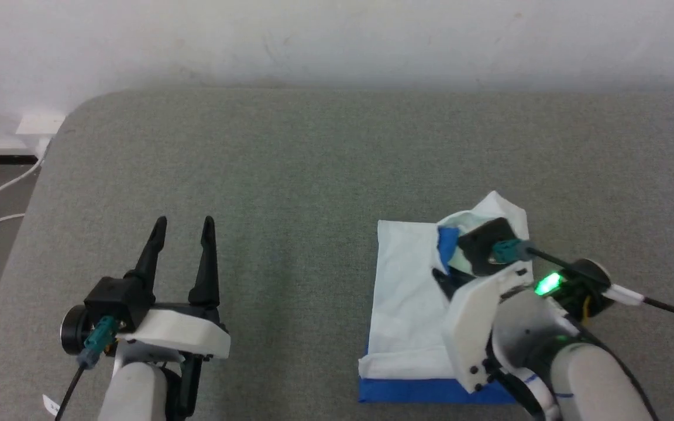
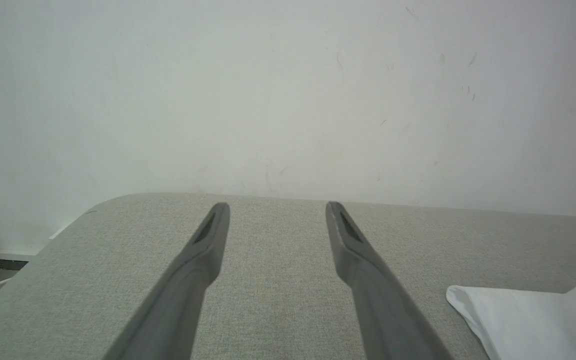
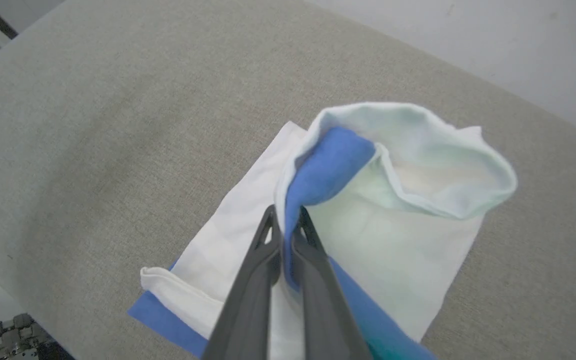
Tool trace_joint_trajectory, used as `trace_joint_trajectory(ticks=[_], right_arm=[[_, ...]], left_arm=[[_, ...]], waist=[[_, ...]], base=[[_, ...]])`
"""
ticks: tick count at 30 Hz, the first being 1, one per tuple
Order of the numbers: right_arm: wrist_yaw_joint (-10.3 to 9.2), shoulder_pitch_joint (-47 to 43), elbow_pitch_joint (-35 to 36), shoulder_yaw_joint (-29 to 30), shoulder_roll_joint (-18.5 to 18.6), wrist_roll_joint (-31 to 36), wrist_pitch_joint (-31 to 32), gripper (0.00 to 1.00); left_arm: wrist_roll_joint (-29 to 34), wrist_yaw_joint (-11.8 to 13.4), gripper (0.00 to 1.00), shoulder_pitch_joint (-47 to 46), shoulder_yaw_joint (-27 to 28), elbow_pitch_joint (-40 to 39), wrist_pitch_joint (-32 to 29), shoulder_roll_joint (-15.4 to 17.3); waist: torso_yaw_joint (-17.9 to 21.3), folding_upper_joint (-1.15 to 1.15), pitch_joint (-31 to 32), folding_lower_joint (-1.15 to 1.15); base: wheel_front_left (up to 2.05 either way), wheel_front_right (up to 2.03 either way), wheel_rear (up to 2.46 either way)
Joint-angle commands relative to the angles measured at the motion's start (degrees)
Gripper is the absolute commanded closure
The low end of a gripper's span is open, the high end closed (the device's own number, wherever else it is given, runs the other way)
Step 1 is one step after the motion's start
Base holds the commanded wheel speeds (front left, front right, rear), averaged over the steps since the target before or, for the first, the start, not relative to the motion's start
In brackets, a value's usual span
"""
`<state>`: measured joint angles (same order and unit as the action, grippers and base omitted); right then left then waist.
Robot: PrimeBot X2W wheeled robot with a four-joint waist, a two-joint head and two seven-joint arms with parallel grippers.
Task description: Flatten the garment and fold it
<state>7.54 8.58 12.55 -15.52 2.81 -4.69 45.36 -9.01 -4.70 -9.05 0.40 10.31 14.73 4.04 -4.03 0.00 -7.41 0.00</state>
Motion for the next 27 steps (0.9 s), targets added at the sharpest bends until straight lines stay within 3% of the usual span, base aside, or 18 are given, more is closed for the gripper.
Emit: trace_joint_trajectory(ticks=[1,12,13,14,15,21,27], right_arm=[[-0.05,1.7,-2.1,-1.3,0.1,-0.6,0.0,1.0],[-0.05,11.0,-22.2,-10.0,0.1,-5.4,-1.6,1.0],[-0.05,11.5,-23.4,-10.6,0.1,-6.2,-1.8,0.76],[-0.05,12.1,-24.3,-11.2,0.1,-7.1,-1.9,0.12],[-0.05,12.5,-25.0,-11.8,0.1,-8.0,-1.8,0.0],[-0.05,13.8,-22.5,-13.0,0.1,-14.1,-5.7,0.0],[-0.05,12.2,-11.8,-8.8,0.1,-20.6,-19.9,0.0]], left_arm=[[0.5,-0.4,0.0,-1.0,-0.2,0.1,0.3,-0.2],[0.5,-0.6,0.0,-2.1,0.2,0.1,0.3,-0.7],[0.5,-0.6,0.0,-2.1,0.3,0.1,0.3,-0.8],[0.5,-0.6,0.0,-2.2,0.3,0.0,0.3,-0.8],[0.6,-0.6,0.0,-2.2,0.4,0.1,0.3,-0.8],[0.9,-0.7,0.0,-2.2,0.8,0.2,0.3,-0.9],[1.2,-0.9,0.0,-1.9,1.2,0.2,0.3,-1.0]], waist=[[-1.1,0.0,-1.0,0.0],[-3.1,0.0,-3.7,0.0],[-3.1,0.0,-3.8,0.0],[-3.1,0.0,-3.9,0.0],[-3.1,0.0,-4.0,0.0],[-2.1,0.0,-3.6,0.0],[-0.5,0.0,-2.5,0.0]], base=[[0.0,0.0,0.0],[0.0,0.0,0.0],[0.0,0.0,0.0],[0.0,0.0,0.0],[0.0,0.0,0.0],[0.0,0.0,0.0],[0.0,0.0,0.0]])
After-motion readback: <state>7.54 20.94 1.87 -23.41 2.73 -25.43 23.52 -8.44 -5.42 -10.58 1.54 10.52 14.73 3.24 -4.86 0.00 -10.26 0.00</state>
